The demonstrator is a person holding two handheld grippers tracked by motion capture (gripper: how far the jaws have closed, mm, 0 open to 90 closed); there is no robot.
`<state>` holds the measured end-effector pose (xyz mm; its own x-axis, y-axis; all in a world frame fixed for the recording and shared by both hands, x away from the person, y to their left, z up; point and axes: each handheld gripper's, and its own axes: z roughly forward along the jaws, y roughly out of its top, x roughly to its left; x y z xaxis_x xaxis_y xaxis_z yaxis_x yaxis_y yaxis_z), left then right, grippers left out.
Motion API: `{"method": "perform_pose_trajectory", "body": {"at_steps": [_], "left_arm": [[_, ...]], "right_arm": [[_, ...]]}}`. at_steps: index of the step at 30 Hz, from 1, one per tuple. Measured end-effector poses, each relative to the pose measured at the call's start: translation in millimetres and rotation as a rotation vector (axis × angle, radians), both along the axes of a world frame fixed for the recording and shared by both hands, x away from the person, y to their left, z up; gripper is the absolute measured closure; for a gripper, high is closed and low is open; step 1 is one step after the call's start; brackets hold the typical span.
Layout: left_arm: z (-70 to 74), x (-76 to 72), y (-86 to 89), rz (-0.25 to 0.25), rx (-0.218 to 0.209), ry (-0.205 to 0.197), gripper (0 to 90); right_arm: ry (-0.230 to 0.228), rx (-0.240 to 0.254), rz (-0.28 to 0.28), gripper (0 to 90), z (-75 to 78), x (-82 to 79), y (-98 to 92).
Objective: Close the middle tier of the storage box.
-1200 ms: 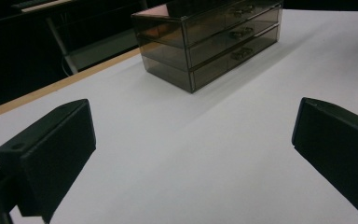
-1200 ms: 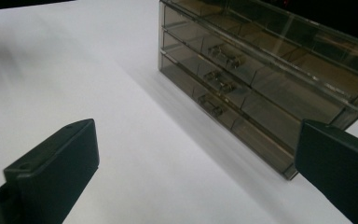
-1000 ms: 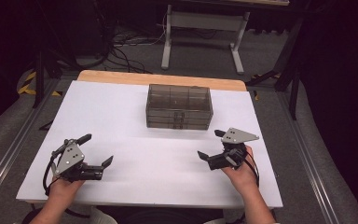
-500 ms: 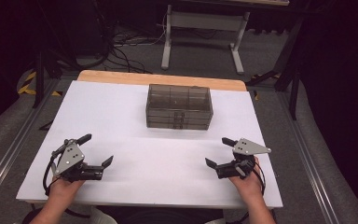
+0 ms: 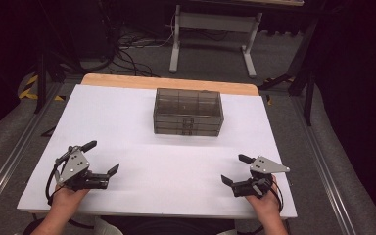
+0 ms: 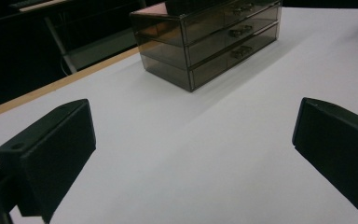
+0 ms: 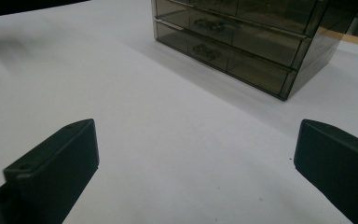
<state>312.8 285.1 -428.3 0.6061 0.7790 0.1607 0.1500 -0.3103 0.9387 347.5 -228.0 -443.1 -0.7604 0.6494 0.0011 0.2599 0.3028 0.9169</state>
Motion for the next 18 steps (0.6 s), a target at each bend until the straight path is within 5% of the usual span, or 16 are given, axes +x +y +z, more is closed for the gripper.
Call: {"method": "perform_pose_trajectory", "body": {"at_steps": [18], "left_arm": [[-1.7,1.6,0.5,0.002,-0.019,0.0,0.1]], "right_arm": [[-0.024,0.01,-0.007,0.4,0.7,1.2,0.1]]}}
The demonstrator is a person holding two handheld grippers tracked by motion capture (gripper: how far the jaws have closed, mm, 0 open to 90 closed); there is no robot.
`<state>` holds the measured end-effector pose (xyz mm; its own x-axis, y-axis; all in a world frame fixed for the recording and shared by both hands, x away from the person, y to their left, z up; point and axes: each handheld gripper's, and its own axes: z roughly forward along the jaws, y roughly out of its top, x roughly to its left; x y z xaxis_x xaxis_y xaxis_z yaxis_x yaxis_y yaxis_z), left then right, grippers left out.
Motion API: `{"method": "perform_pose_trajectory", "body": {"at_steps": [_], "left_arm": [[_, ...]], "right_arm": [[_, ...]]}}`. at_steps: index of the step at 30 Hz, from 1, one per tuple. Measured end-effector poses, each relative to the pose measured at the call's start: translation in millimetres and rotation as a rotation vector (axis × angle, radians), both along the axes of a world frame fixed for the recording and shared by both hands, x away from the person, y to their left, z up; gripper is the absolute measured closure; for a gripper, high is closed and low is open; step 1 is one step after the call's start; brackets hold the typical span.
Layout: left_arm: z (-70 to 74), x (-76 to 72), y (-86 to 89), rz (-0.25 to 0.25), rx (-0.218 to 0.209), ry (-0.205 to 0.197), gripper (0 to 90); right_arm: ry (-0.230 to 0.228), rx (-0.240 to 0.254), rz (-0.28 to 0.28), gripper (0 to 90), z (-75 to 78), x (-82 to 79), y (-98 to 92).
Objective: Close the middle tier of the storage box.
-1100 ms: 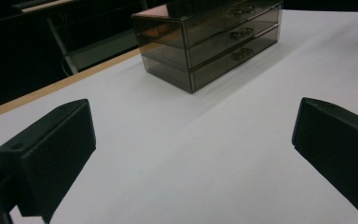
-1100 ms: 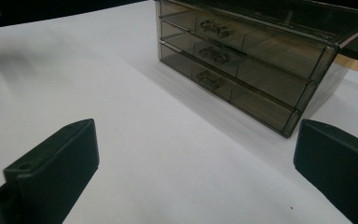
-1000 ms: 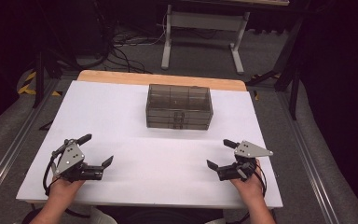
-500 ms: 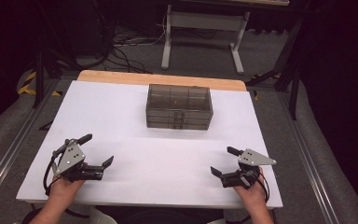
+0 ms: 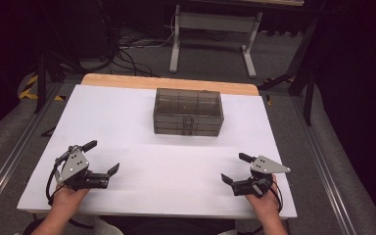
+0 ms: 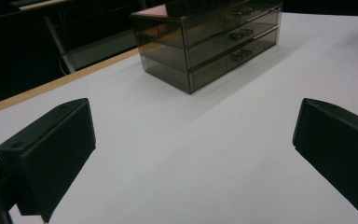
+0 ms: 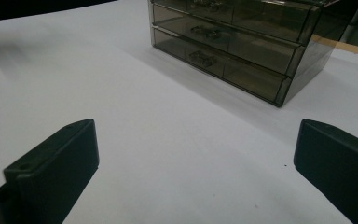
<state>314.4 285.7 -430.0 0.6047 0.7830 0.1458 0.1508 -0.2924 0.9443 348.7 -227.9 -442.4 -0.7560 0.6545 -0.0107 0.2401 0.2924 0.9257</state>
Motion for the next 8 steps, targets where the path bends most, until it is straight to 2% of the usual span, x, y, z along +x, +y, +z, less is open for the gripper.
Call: {"method": "perform_pose_trajectory", "body": {"at_steps": [8], "left_arm": [[0.1,1.3,0.6,0.006,0.019,-0.011,0.1]], "right_arm": [[0.0,0.0,-0.006,0.4,0.2,0.4,-0.7]]}}
